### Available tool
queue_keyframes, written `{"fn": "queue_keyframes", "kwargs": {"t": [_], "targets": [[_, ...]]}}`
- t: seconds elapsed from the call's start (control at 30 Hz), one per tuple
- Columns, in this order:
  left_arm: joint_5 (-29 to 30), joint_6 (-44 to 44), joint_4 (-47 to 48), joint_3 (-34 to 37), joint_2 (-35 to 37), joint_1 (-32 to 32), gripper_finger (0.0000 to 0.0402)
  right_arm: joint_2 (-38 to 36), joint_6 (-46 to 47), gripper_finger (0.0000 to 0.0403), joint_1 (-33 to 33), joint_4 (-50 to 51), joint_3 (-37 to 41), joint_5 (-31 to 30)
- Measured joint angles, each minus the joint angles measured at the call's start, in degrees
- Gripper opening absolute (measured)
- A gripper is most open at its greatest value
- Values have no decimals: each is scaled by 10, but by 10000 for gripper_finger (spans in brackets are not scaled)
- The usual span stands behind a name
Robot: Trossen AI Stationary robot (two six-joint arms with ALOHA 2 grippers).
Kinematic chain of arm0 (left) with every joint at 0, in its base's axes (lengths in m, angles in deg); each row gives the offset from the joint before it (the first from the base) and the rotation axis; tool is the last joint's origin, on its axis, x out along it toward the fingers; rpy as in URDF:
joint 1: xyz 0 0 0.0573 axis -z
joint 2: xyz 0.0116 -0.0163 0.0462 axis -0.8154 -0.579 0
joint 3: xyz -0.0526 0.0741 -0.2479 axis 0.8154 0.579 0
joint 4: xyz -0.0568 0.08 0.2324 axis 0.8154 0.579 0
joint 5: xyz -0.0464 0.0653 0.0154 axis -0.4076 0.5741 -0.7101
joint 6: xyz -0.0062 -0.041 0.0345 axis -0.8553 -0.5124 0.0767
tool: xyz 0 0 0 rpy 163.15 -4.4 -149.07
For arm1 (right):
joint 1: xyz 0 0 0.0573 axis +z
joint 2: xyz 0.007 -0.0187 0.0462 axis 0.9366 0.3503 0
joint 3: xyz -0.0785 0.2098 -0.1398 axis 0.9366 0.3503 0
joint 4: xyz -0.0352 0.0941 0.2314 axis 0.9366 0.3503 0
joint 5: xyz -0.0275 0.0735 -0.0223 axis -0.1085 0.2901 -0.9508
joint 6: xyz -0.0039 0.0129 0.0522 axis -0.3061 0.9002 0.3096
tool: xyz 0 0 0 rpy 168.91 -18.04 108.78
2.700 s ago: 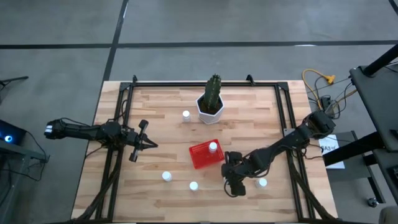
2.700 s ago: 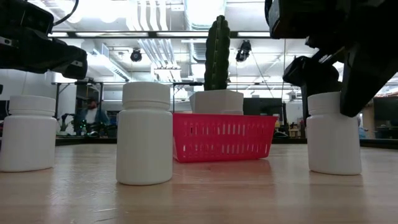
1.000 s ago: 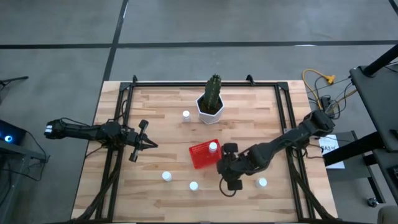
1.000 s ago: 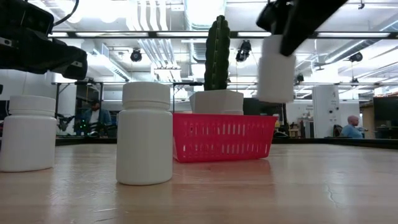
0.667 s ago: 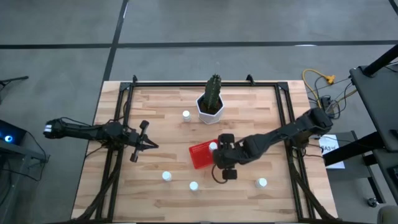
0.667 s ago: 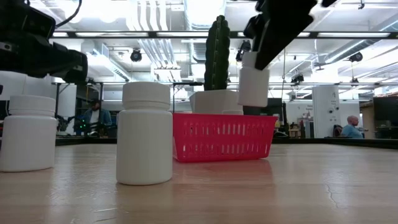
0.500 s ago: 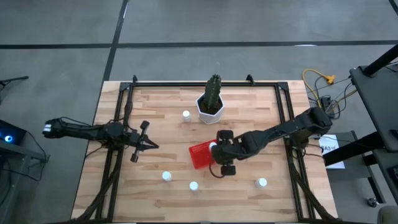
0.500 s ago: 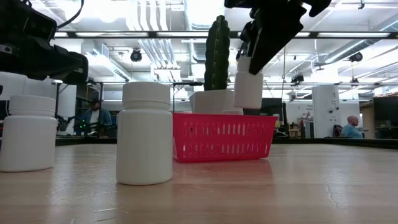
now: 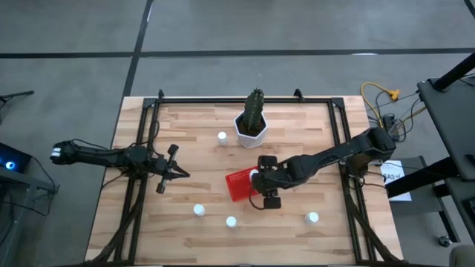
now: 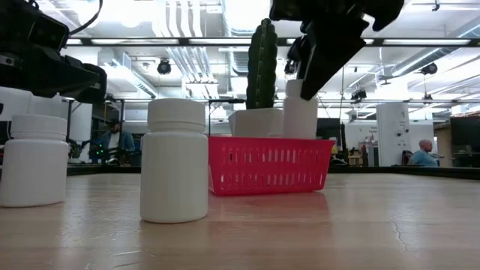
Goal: Pick and place pill bottles into a basket
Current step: Put the white pill bottle into the red bin
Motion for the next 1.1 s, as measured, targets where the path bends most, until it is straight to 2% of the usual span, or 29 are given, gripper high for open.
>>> {"fn": "queue_keyframes", "kwargs": {"t": [0.4,0.6,1.1], "targets": [[0,0,-1,0,0,0,0,0,-10,143,-10,-19,9,1],[0,0,-2,0,0,0,0,0,-19,143,-10,-46,16,30],[0,0,-2,0,0,0,0,0,-15,143,-13,-60,59,30]]}}
